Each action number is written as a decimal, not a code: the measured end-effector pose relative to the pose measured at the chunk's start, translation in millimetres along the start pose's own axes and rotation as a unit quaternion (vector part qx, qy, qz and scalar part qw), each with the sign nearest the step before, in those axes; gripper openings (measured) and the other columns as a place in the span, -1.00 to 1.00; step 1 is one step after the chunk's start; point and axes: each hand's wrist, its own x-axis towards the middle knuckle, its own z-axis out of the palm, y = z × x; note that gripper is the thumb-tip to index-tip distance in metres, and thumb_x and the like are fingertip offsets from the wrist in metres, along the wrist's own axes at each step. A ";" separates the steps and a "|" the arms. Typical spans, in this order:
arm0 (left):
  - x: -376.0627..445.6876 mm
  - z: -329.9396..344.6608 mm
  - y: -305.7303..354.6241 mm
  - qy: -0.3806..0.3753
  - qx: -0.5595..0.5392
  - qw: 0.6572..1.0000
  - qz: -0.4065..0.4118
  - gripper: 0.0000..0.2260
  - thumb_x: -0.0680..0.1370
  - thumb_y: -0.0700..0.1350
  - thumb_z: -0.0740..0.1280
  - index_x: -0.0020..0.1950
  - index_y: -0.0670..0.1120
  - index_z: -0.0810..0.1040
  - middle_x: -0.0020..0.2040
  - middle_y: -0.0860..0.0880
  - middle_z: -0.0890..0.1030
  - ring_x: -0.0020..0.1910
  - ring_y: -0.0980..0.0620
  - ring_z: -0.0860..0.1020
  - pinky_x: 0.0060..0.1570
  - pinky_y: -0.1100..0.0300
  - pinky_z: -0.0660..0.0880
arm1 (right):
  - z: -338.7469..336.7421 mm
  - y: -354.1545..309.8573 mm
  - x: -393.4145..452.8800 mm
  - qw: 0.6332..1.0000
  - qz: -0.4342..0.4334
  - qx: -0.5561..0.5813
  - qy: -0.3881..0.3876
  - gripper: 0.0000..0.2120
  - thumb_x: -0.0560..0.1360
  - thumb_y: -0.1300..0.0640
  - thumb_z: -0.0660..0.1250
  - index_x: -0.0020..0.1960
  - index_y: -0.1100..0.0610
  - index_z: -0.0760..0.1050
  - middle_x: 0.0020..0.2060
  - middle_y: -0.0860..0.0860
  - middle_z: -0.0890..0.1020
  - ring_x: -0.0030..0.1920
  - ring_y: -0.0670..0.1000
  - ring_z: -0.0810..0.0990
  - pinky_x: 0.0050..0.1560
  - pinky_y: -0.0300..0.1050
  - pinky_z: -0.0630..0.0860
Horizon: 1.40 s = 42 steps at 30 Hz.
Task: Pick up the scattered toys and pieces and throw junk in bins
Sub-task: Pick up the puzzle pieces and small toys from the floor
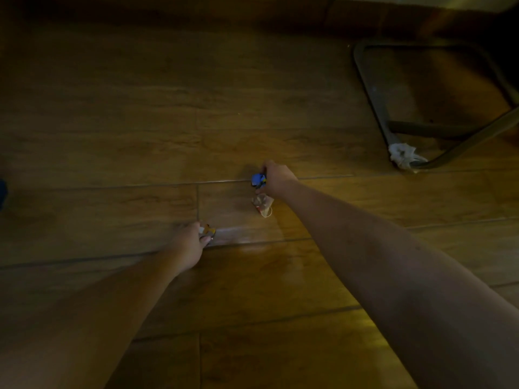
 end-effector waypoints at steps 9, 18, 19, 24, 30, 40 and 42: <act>0.2 -1.4 1.3 0.001 0.014 1.000 0.009 -0.55 0.63 -0.02 0.20 0.45 -0.22 0.29 0.39 -0.24 0.37 0.31 -0.20 0.38 0.25 0.00 0.34 | 3.0 4.7 -0.4 0.999 -0.007 0.016 0.028 -0.50 0.35 0.08 0.56 0.17 0.14 0.41 0.15 0.12 0.50 0.12 0.11 0.52 -0.09 -0.10 0.39; -0.2 -3.5 2.3 -0.004 0.040 0.999 0.016 -0.54 0.64 0.00 0.18 0.46 -0.21 0.26 0.39 -0.23 0.36 0.34 -0.20 0.35 0.27 -0.01 0.32 | -6.7 15.3 -20.5 0.986 -0.018 0.139 0.092 -0.71 0.41 0.02 0.49 -0.04 0.07 0.41 -0.18 -0.04 0.52 -0.16 -0.03 0.50 -0.32 -0.20 0.36; 0.0 -3.7 2.0 -0.006 0.042 0.999 0.017 -0.54 0.64 0.00 0.18 0.46 -0.21 0.26 0.39 -0.23 0.36 0.34 -0.20 0.36 0.26 -0.02 0.32 | -10.2 18.0 -23.3 0.977 -0.006 0.179 0.112 -0.68 0.39 0.00 0.50 0.00 0.07 0.43 -0.13 -0.02 0.54 -0.15 -0.03 0.51 -0.31 -0.20 0.39; -2.6 -5.2 6.4 -0.010 0.067 0.997 0.023 -0.52 0.65 0.00 0.17 0.48 -0.22 0.22 0.44 -0.23 0.31 0.42 -0.20 0.28 0.34 -0.01 0.28 | -10.6 23.2 -47.0 0.968 0.005 0.251 0.027 -0.27 0.33 -0.02 0.56 0.41 0.05 0.34 0.07 0.09 0.60 0.04 0.05 0.61 0.06 -0.02 0.57; -1.6 -6.9 6.5 -0.005 0.091 0.995 0.035 -0.57 0.65 0.00 0.16 0.40 -0.27 0.30 0.39 -0.26 0.36 0.39 -0.20 0.30 0.27 0.06 0.29 | 18.0 1.4 -64.8 0.999 0.032 0.010 -0.007 -0.48 0.40 -0.04 0.49 0.29 0.12 0.50 0.14 0.09 0.62 0.14 0.06 0.58 0.07 -0.08 0.56; 4.2 -1.9 4.0 0.003 0.089 0.995 0.035 -0.62 0.63 0.00 0.19 0.34 -0.23 0.37 0.32 -0.27 0.43 0.32 -0.21 0.36 0.20 0.06 0.34 | 13.2 12.2 -95.8 0.991 0.074 0.091 0.067 -0.65 0.48 -0.01 0.41 0.20 0.14 0.56 0.05 0.09 0.65 0.07 0.08 0.60 -0.10 -0.16 0.45; 6.1 -1.7 0.9 0.002 0.085 0.996 0.034 -0.63 0.62 0.01 0.20 0.31 -0.21 0.38 0.31 -0.27 0.43 0.29 -0.21 0.38 0.19 0.04 0.36 | 7.8 15.8 -108.1 0.985 0.074 0.123 0.094 -0.64 0.49 0.00 0.40 0.23 0.13 0.55 0.07 0.09 0.64 0.08 0.08 0.60 -0.11 -0.18 0.43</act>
